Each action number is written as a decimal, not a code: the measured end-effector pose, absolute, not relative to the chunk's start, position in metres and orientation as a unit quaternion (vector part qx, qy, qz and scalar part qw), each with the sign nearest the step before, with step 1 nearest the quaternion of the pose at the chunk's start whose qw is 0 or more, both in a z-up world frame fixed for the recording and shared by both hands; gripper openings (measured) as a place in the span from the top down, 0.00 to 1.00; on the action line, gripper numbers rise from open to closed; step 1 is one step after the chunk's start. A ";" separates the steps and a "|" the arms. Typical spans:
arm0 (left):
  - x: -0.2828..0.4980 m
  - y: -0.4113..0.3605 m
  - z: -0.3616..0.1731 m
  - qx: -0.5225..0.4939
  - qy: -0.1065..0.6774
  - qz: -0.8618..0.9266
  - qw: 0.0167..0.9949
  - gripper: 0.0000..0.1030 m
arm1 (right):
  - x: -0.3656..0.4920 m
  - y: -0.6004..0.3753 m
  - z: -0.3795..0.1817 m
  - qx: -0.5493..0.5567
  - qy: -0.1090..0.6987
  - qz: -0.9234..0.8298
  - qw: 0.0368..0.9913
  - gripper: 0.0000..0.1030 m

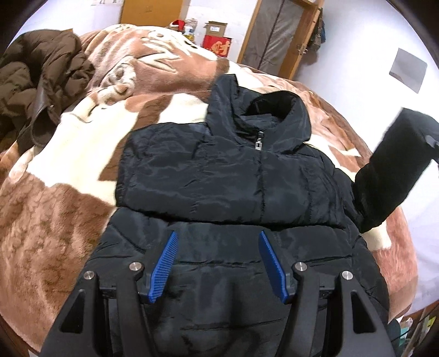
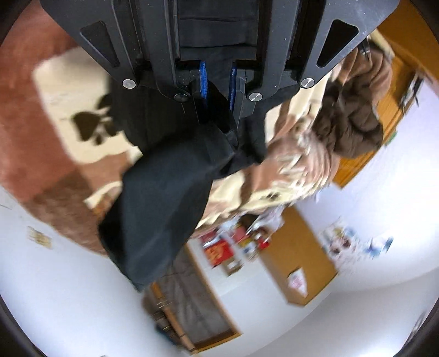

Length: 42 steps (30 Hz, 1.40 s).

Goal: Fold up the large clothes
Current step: 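Lay the sleeve with the right gripper across the jacket body, then open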

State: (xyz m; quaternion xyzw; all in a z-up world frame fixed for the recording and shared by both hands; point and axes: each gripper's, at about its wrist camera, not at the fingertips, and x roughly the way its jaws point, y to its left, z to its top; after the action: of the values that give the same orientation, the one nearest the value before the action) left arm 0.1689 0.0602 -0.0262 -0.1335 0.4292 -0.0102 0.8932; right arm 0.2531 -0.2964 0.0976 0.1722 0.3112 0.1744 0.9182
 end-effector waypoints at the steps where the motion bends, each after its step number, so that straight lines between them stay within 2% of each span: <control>1: 0.168 0.065 -0.028 -0.137 0.429 -0.007 0.893 0.38 | 0.260 -0.280 0.088 0.168 0.324 0.182 0.913 0.88; 11: 0.159 0.110 -0.049 -0.166 0.436 0.025 0.884 0.38 | 0.306 -0.173 -0.033 0.106 0.456 0.223 0.855 0.85; 14: 0.159 0.117 -0.054 -0.170 0.441 0.030 0.881 0.38 | 0.312 -0.157 -0.065 0.092 0.490 0.228 0.836 0.74; 18: 0.163 0.116 -0.051 -0.167 0.440 0.026 0.882 0.38 | 0.304 -0.156 -0.062 0.096 0.489 0.253 0.829 0.50; 21: 0.170 0.111 -0.040 -0.166 0.431 0.018 0.887 0.38 | 0.294 -0.163 -0.043 0.105 0.472 0.277 0.830 0.49; 26: 0.199 0.091 -0.023 -0.156 0.418 -0.011 0.895 0.34 | 0.281 -0.207 -0.012 0.097 0.423 0.261 0.862 0.48; 31: 0.245 0.054 -0.015 -0.130 0.414 -0.045 0.900 0.34 | 0.298 -0.276 -0.014 0.088 0.405 0.145 0.898 0.49; 32: 0.253 0.045 -0.014 -0.125 0.412 -0.052 0.901 0.34 | 0.304 -0.293 -0.017 0.090 0.405 0.116 0.902 0.52; 33: 0.262 0.035 -0.012 -0.117 0.409 -0.060 0.903 0.34 | 0.308 -0.303 -0.021 0.092 0.406 0.101 0.904 0.62; 35: 0.279 0.017 -0.011 -0.101 0.403 -0.072 0.907 0.34 | 0.318 -0.322 -0.027 0.094 0.410 0.070 0.904 0.65; 38: 0.301 -0.006 -0.024 -0.064 0.404 -0.069 0.910 0.35 | 0.334 -0.325 -0.052 0.092 0.433 0.066 0.894 0.68; 39: 0.309 -0.010 -0.034 -0.054 0.414 -0.066 0.906 0.36 | 0.336 -0.324 -0.058 0.085 0.439 0.069 0.892 0.68; 40: 0.316 -0.012 -0.048 -0.043 0.429 -0.057 0.901 0.42 | 0.341 -0.319 -0.067 0.070 0.448 0.070 0.888 0.68; 42: 0.323 -0.008 -0.076 -0.033 0.455 -0.035 0.889 0.43 | 0.347 -0.308 -0.086 0.045 0.459 0.078 0.884 0.68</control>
State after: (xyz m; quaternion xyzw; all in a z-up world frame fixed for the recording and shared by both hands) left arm 0.3231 -0.0080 -0.0762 -0.0332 0.4546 -0.0353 0.8894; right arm 0.3468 -0.3077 -0.0859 0.0452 0.4586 0.0779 0.8841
